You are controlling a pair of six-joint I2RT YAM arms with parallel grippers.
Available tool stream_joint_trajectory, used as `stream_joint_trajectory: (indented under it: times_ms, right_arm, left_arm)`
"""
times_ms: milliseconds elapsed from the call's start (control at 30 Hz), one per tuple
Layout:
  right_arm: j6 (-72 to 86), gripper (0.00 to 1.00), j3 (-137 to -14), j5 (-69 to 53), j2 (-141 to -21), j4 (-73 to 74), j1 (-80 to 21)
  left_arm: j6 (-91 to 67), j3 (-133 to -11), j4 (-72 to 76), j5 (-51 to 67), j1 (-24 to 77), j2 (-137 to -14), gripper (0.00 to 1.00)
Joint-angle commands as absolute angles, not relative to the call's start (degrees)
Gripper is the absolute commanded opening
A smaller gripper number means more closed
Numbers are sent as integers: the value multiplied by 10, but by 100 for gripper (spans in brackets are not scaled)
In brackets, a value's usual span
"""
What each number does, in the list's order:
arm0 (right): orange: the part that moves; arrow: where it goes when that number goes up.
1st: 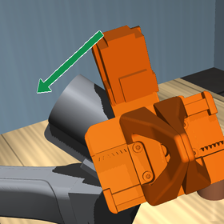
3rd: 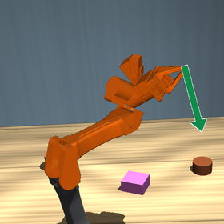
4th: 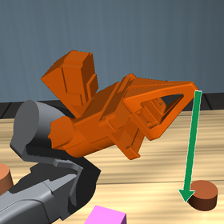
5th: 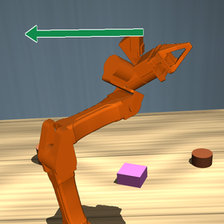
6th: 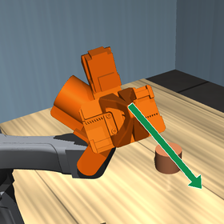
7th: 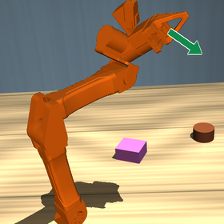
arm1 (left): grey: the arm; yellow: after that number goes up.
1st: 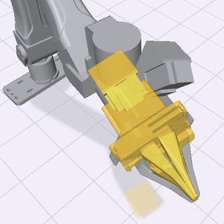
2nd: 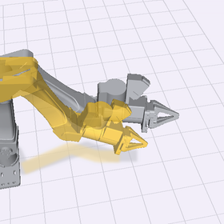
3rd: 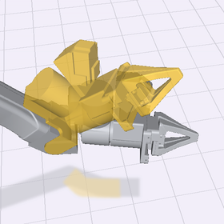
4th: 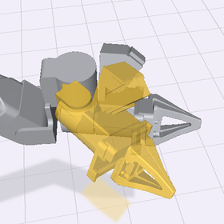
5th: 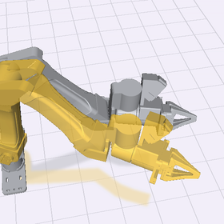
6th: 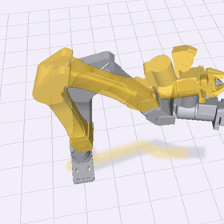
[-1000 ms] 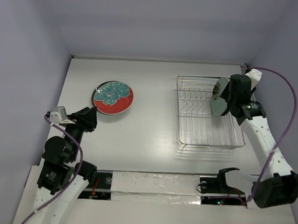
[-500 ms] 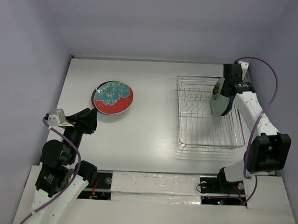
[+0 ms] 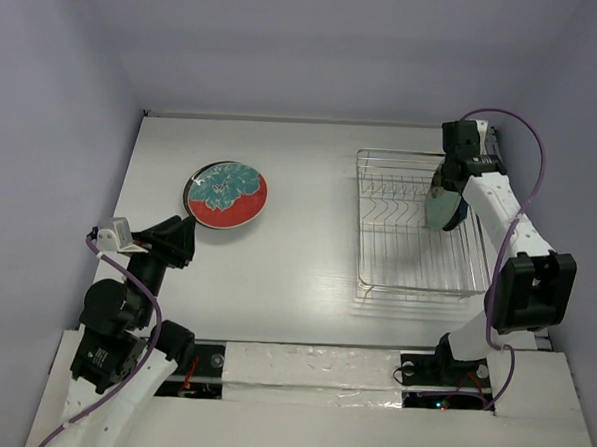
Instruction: Unload the plates from the dish rack
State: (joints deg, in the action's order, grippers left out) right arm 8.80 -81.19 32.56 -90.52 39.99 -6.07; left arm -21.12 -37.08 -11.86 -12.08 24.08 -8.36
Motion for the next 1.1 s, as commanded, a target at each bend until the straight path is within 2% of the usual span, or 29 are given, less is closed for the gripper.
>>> stream_joint_trajectory:
  times_ms: [0, 433, 533, 667, 833, 900, 1033, 1067]
  right_arm:
    - [93, 0, -859, 338, -874, 421, -62]
    - [69, 0, -949, 392, -797, 473, -116]
    - [97, 0, -958, 361, -763, 461, -116]
    - [150, 0, -947, 259, -705, 421, -123]
    - [240, 0, -867, 120, -670, 294, -180]
    - [297, 0, -833, 64, -675, 200, -208]
    - [419, 0, -761, -26, -744, 20, -271]
    - [450, 0, -754, -68, -787, -63, -279]
  left_arm:
    - [-214, -374, -97, -119, 245, -77, 36]
    - [-214, -374, -99, -119, 245, -83, 36]
    - [-214, -375, -98, -119, 245, -84, 36]
    - [-214, -374, -99, -119, 245, -86, 36]
    - [-214, -374, -98, -119, 245, -91, 36]
    - [-214, -374, -99, -119, 245, -94, 36]
    - [-214, -375, -101, -119, 245, -102, 36]
    - [-213, -375, -102, -119, 245, -108, 36]
